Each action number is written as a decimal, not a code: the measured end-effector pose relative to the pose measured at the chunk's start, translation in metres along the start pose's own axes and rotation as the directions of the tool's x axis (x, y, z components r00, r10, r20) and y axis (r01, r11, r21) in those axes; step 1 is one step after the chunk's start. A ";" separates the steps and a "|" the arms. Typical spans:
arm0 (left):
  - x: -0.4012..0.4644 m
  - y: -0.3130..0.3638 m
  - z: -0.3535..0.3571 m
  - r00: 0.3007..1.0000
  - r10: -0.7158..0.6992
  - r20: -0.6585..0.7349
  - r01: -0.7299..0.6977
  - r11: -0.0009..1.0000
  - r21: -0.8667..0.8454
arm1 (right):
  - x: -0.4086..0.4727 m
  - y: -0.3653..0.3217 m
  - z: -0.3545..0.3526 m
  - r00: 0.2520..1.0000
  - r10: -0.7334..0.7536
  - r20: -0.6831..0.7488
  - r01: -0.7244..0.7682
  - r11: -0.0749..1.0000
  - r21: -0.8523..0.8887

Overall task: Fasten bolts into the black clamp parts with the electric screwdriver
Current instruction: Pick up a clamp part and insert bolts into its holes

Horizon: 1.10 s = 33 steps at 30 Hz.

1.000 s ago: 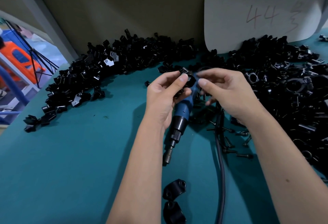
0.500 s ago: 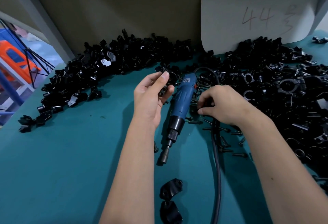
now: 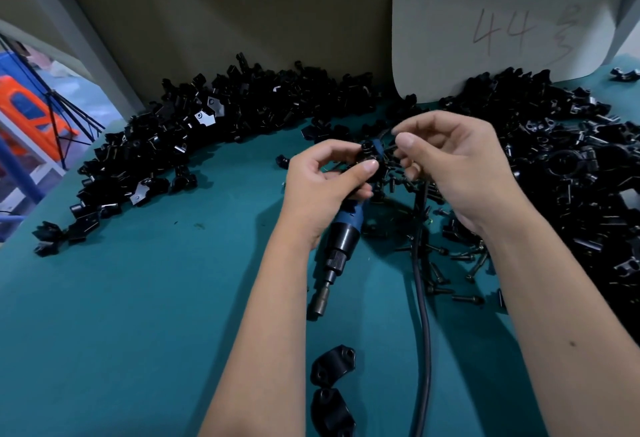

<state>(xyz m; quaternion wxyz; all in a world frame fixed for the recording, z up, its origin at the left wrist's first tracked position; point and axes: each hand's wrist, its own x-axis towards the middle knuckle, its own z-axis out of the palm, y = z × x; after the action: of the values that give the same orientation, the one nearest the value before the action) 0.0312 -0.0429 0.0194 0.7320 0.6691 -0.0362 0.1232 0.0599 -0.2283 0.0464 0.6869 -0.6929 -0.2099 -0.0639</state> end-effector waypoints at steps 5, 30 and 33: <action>-0.001 -0.001 0.003 0.999 0.014 0.046 -0.013 1.000 -0.024 | 0.000 0.001 0.001 0.999 0.035 0.028 -0.034 0.999 -0.041; -0.002 0.001 0.009 0.996 -0.039 0.086 0.046 0.996 -0.081 | -0.001 0.007 0.011 0.999 -0.033 -0.043 0.018 0.949 -0.313; -0.002 0.003 0.009 0.992 -0.035 0.125 0.042 0.998 -0.052 | -0.003 0.002 0.012 0.998 -0.061 -0.030 0.043 0.904 -0.425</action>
<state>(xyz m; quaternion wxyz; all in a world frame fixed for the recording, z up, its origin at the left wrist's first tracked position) 0.0293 -0.0523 0.0224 0.7486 0.6558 -0.0719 0.0662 0.0561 -0.2173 0.0429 0.5222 -0.8182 -0.1946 -0.1412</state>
